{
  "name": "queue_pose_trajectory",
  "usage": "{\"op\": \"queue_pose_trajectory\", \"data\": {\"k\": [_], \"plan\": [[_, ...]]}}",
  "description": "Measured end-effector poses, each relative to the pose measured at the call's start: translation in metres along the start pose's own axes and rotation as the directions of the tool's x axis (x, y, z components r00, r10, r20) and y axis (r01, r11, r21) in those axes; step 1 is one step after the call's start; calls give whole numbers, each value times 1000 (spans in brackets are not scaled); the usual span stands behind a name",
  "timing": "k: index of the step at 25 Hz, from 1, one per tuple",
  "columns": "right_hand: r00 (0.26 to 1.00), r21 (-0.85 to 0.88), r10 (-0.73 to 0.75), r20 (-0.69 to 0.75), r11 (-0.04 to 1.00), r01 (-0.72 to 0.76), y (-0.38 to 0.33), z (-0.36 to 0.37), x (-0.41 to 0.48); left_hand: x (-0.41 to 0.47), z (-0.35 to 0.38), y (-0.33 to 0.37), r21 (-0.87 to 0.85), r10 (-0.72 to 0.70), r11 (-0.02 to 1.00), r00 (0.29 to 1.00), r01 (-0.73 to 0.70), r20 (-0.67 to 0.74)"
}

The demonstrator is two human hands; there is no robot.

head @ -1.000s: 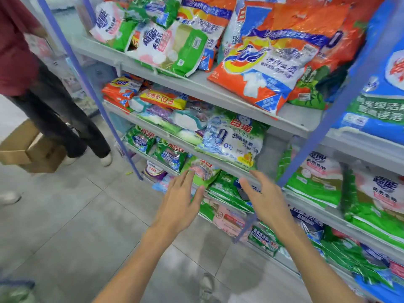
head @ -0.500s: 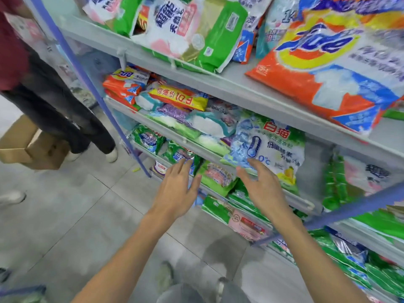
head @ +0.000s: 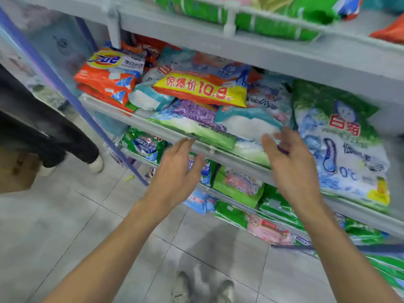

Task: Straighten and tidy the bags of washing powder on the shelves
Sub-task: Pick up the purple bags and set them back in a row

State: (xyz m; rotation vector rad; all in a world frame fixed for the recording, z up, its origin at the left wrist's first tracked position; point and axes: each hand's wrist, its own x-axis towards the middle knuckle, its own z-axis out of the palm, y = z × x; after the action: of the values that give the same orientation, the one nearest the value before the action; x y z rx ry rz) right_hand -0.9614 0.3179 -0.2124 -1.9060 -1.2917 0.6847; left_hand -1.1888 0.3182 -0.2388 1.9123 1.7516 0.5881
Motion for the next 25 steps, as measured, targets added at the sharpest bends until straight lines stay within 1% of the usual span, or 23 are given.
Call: {"op": "queue_pose_trajectory", "data": {"k": [2,4,6,8,10,11,12,14,16,17,19,21,23,25], "plan": [[987,-1,109,-121,994,-110,-1,0,13,19,2,5,-87,0,996,999,-3,-36],[961,-8,234,-146,971,-238,-5,-5,28,40,6,21,-272,-99,958,995,94,-6],[946,-30,305,-113,950,-310,-11,-10,42,64,13,34,-454,-242,860,970,234,41],[941,-62,330,-73,940,-334,-21,-8,55,85,17,46,-580,-386,734,920,354,72],[949,-77,311,-48,946,-314,-28,1,62,99,20,57,-654,-495,610,860,448,126],[952,-74,302,-51,949,-305,-29,7,64,103,20,63,-651,-517,590,843,477,150],[949,-25,308,-61,950,-310,-27,11,66,107,19,68,-636,-521,589,836,499,173],[934,155,349,-75,930,-334,-23,13,68,111,16,76,-601,-520,590,824,538,226],[915,320,403,-3,868,-381,-21,7,69,114,14,72,-616,-522,555,810,559,265],[902,360,429,38,837,-413,-22,3,69,114,14,69,-644,-526,517,803,564,281],[872,409,472,132,775,-482,-21,-4,71,110,14,64,-704,-522,442,797,557,303],[862,418,471,185,757,-503,-21,-8,70,107,17,63,-738,-512,406,803,538,304],[871,427,452,191,761,-489,-16,-10,67,105,18,62,-737,-488,420,816,530,310],[881,422,430,196,774,-472,-12,-18,58,100,14,59,-704,-462,429,807,566,367]]}}
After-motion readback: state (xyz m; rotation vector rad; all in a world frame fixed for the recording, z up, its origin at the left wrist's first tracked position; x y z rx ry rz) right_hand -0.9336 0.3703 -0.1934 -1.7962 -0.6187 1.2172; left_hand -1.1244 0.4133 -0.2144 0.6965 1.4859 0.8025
